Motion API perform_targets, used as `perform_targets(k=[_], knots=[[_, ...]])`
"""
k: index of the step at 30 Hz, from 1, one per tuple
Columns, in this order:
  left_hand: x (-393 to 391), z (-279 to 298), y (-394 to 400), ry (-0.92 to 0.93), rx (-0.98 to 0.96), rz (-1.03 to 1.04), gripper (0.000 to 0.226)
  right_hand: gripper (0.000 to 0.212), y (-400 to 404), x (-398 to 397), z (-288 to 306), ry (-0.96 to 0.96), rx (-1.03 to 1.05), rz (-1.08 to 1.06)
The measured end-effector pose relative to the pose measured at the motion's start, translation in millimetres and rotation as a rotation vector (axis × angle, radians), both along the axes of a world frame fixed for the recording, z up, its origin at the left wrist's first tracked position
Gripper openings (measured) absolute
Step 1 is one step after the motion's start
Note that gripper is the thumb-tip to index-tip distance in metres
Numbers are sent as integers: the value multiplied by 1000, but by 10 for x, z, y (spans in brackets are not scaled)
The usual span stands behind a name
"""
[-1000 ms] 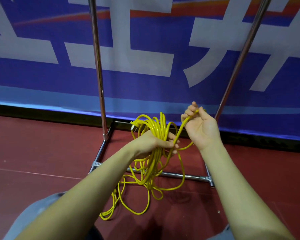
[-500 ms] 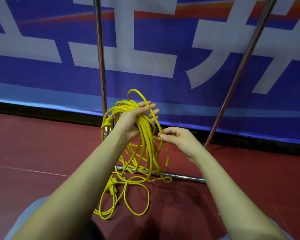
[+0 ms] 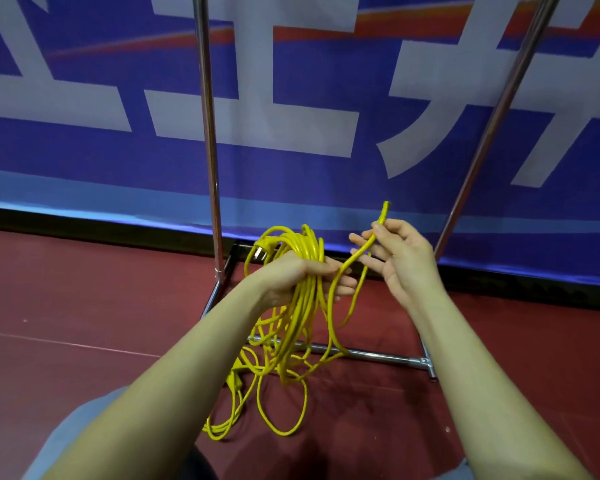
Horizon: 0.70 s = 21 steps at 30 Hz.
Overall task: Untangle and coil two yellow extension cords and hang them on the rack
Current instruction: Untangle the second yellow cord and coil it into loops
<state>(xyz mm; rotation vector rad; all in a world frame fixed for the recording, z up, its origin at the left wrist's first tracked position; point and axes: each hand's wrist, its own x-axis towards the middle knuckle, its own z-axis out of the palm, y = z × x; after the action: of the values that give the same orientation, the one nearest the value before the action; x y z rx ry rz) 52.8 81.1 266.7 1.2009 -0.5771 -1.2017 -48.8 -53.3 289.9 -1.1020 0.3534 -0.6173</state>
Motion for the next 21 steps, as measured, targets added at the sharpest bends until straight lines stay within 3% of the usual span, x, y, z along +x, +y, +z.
perform_targets(k=[4,8,11,14,17,21], knots=[[-61,-23,-80,89,-75,26,17,9,-54,20,-43,-36,28,-23],[-53,-4,-167,228,-198,210,17,12,-86,-12,-101,213,-213,-49],[21,41,-201,349,-314,339,16,16,-23,-63,-143,398,-445,189],[92,83,-177,377,-346,432,17,8,53,-75,-200,380,-594,387],[138,119,-103,338,-336,421,19,22,75,-16,-224,307,-722,223],[236,172,25,293,-293,394,23,16,23,-28,-126,91,-621,-95]])
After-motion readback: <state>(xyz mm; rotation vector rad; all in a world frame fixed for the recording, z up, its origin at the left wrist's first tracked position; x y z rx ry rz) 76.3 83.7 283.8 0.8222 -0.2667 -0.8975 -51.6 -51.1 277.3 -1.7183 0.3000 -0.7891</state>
